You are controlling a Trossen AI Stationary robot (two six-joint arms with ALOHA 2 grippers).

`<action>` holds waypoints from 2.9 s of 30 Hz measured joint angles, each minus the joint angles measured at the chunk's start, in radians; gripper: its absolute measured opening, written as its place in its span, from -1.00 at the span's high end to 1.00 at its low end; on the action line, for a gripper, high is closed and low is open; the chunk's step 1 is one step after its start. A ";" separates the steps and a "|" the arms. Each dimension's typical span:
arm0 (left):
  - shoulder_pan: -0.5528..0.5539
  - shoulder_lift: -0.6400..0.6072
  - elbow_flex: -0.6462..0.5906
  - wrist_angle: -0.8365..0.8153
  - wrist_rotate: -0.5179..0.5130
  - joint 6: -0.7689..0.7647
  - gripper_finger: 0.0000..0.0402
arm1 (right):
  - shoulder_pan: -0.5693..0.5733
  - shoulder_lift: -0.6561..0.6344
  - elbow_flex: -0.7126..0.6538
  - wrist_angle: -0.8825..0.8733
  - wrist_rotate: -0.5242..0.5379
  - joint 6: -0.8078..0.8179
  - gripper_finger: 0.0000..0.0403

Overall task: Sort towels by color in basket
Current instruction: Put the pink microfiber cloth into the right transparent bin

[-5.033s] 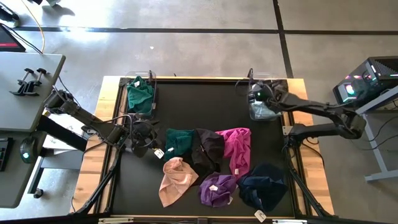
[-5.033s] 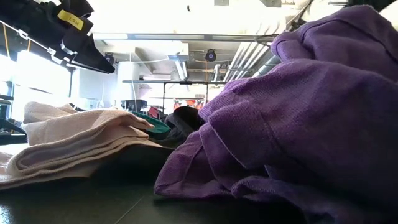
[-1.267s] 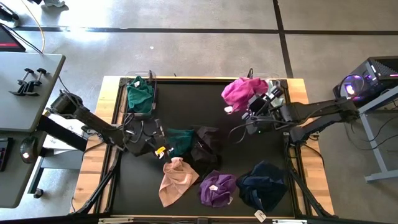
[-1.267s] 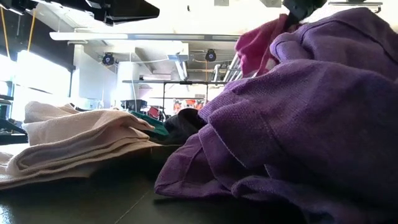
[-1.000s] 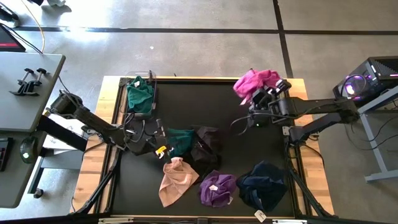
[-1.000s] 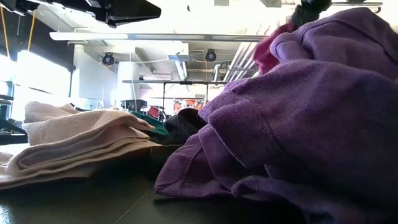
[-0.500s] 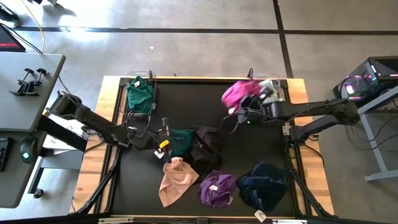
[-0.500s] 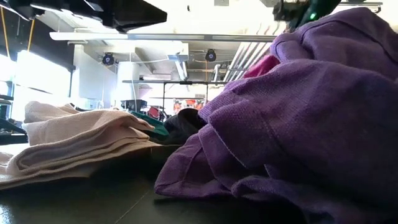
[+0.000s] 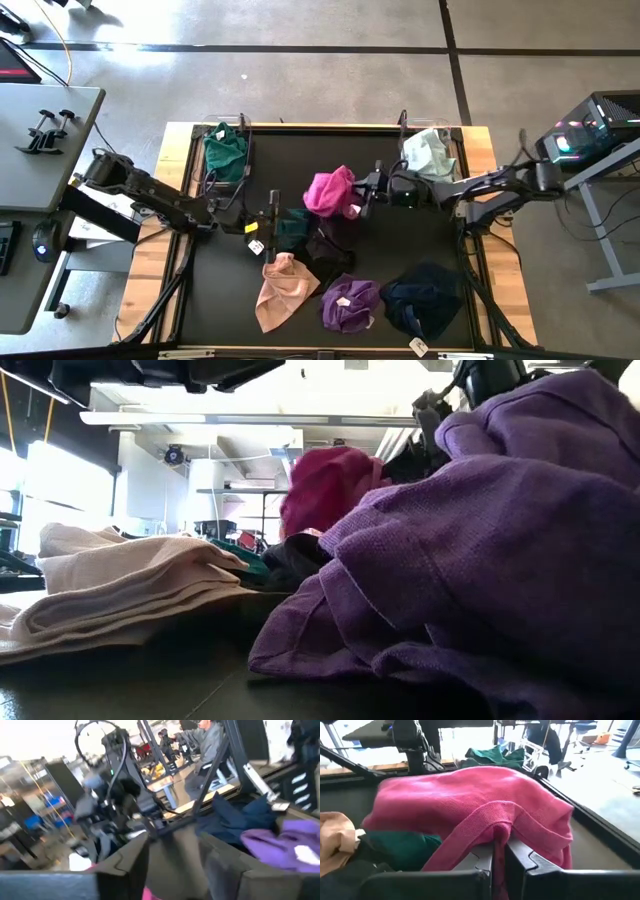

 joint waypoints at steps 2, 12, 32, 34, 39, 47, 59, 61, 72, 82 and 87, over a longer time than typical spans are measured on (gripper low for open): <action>0.000 0.035 0.001 0.046 0.000 0.085 0.10 | -0.001 0.042 0.007 0.013 0.002 0.041 0.94; -0.003 0.238 0.097 0.144 -0.035 0.253 -0.05 | 0.001 0.197 0.105 0.001 -0.042 0.146 0.90; -0.029 0.316 0.220 0.033 -0.861 0.290 -0.05 | 0.074 0.073 0.159 -0.197 0.227 0.065 0.90; -0.041 0.317 0.213 -0.008 -0.975 0.257 -0.05 | 0.096 -0.014 0.185 -0.391 0.405 0.029 0.90; -0.067 0.317 0.172 -0.134 -0.974 0.018 -0.05 | 0.149 -0.195 0.336 -0.917 0.720 0.011 0.91; 0.007 0.317 0.159 -0.366 -0.351 -0.386 -0.05 | 0.213 -0.272 0.558 -1.377 0.873 0.049 0.91; 0.032 0.318 0.159 -0.370 -0.342 -0.393 -0.05 | 0.213 -0.270 0.582 -1.585 0.519 0.027 0.91; 0.032 0.318 0.159 -0.367 -0.342 -0.393 -0.05 | 0.212 -0.269 0.552 -1.553 0.379 0.003 0.91; 0.031 0.318 0.159 -0.357 -0.343 -0.376 -0.05 | 0.219 -0.268 0.202 -0.992 0.099 -0.032 0.91; 0.018 0.318 0.158 -0.299 -0.341 -0.351 -0.05 | 0.261 -0.211 -0.221 -0.051 0.134 0.102 0.91; 0.015 0.318 0.158 -0.243 -0.310 -0.332 -0.05 | 0.318 -0.222 -0.190 -0.061 0.384 0.016 0.91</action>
